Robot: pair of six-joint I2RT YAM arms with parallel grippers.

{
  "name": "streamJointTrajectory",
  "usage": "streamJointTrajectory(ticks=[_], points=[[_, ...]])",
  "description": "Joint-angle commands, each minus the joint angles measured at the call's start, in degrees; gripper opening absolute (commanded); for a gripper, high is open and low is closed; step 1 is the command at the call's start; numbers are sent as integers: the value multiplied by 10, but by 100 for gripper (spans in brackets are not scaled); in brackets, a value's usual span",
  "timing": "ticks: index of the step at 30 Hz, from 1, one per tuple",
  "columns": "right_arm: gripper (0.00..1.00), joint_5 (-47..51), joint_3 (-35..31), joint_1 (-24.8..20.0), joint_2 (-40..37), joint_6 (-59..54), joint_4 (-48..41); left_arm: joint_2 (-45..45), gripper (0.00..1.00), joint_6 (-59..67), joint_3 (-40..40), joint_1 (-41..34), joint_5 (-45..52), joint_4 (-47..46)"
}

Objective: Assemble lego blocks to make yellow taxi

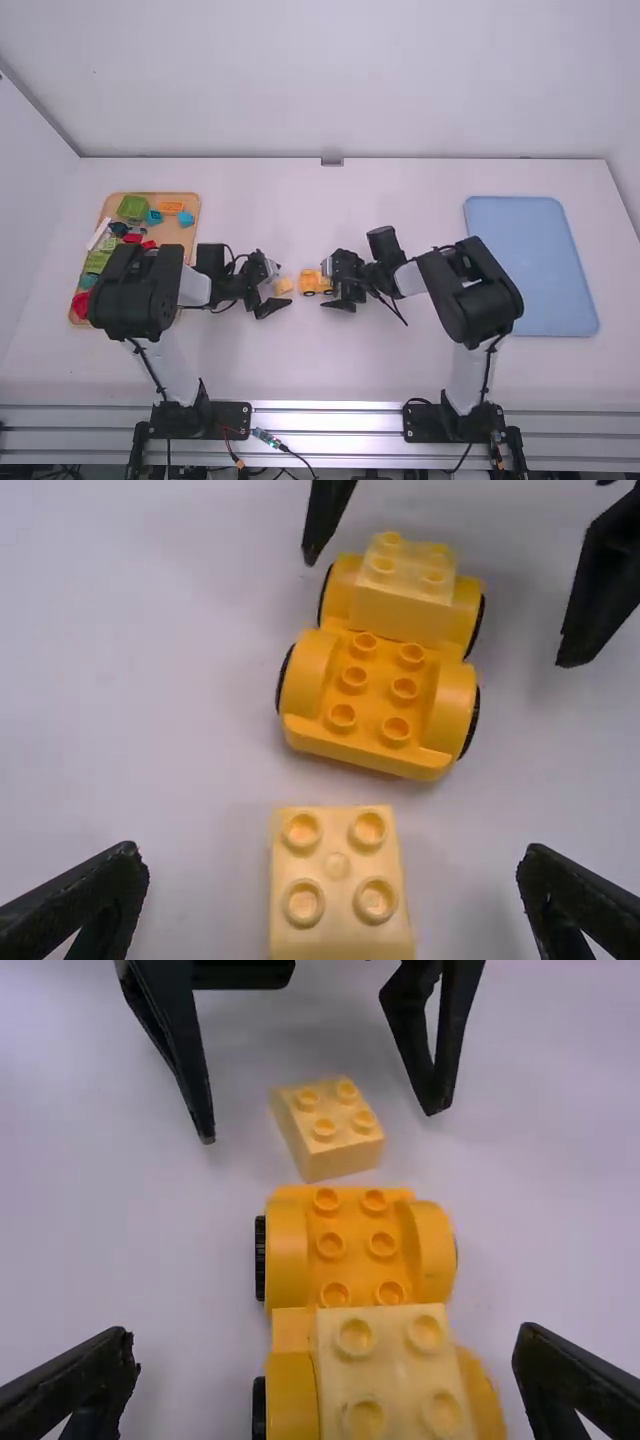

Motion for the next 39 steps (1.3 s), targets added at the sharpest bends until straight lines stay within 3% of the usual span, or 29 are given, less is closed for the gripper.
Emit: streamJointTrajectory(ticks=[1,3,7,16,39], points=[[99,-4,16,-2,16,1,-1,6,94,9,2,-1,6,2],[99,-4,17,-2,19,1,0,6,84,8,0,0,0,9],[99,-4,18,-2,20,1,0,6,74,8,-9,0,2,26],[99,-3,18,-2,20,1,0,6,64,8,-11,0,6,28],[99,-5,18,3,20,1,4,6,57,8,-12,-15,-4,27]])
